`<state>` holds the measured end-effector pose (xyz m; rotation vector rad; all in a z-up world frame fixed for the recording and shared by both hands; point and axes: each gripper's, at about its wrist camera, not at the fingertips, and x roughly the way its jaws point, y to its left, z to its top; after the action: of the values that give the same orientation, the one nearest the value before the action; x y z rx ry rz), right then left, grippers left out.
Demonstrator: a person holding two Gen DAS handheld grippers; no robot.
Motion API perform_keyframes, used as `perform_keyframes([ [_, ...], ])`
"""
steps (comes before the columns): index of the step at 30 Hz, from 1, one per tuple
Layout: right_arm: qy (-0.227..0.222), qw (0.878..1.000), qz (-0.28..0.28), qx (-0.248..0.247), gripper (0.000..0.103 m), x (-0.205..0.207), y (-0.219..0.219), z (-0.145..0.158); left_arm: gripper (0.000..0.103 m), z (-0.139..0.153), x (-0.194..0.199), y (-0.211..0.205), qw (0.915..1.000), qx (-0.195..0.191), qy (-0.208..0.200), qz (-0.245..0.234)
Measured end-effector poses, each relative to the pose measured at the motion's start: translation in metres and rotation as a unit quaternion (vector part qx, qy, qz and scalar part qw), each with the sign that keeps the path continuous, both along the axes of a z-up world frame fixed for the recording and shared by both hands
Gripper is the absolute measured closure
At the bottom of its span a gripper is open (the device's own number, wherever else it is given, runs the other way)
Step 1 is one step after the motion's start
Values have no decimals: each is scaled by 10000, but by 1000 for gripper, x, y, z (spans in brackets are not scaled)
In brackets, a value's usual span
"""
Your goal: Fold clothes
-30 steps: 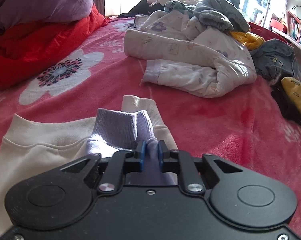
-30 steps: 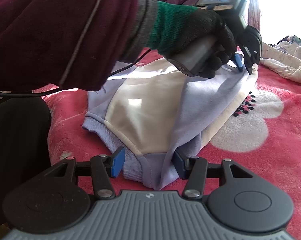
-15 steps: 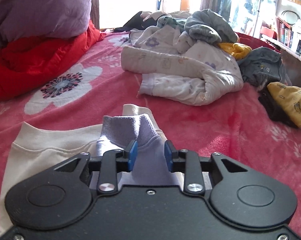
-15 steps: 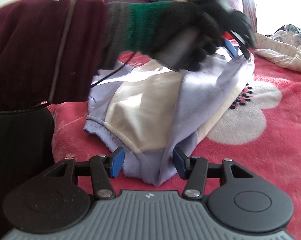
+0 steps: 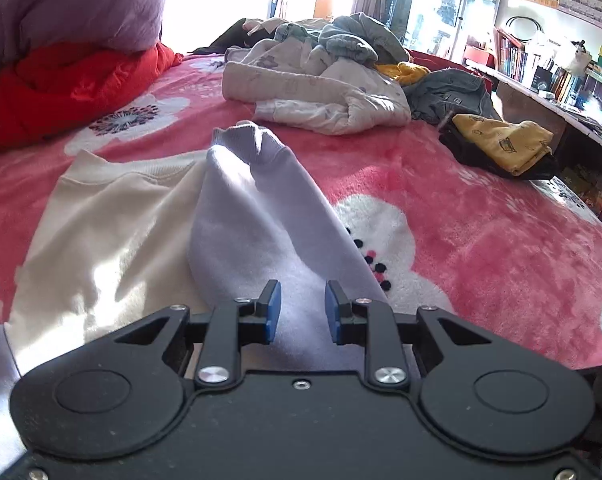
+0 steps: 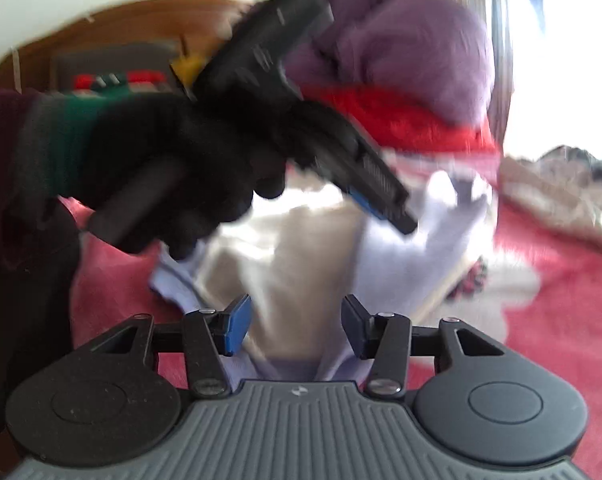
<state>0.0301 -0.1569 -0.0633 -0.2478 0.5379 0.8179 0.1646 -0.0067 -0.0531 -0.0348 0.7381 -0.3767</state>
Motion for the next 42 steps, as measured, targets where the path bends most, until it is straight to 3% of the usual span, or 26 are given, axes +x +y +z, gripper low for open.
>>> perform_keyframes([
  [3,201,9996,-70,-204,52,2,4,-9,80,-12,8,8,9994,-274,197,75],
  [8,-74,9998,-161,93,51,-10,-2,1,80,12,16,22,9976,-642,-198,175],
  [12,257,9994,-192,-111,49,1,9,-11,80,23,58,22,9971,-603,-381,263],
  [14,261,9994,-172,-135,46,1,10,-12,80,11,86,16,9991,-303,-56,301],
  [17,316,9993,-188,-83,45,4,9,-12,80,-1,106,17,9990,-196,258,311],
  [22,334,9993,-175,-29,45,4,8,-11,80,19,117,17,9981,-484,-111,372],
  [26,391,9991,-164,43,45,6,7,-14,80,-2,155,8,9979,-279,392,428],
  [31,473,9987,-152,108,44,7,7,-13,80,17,153,10,9980,-488,4,389],
  [35,509,9985,-107,142,43,8,7,-14,80,7,177,7,9969,-453,323,549],
  [38,543,9983,-105,164,43,9,8,-13,80,11,177,3,9974,-323,250,586],
  [40,566,9982,-101,175,43,9,8,-13,80,22,171,0,9972,-434,3,602],
  [42,585,9981,-98,190,43,10,7,-13,80,23,175,-9,9976,-461,60,521],
])
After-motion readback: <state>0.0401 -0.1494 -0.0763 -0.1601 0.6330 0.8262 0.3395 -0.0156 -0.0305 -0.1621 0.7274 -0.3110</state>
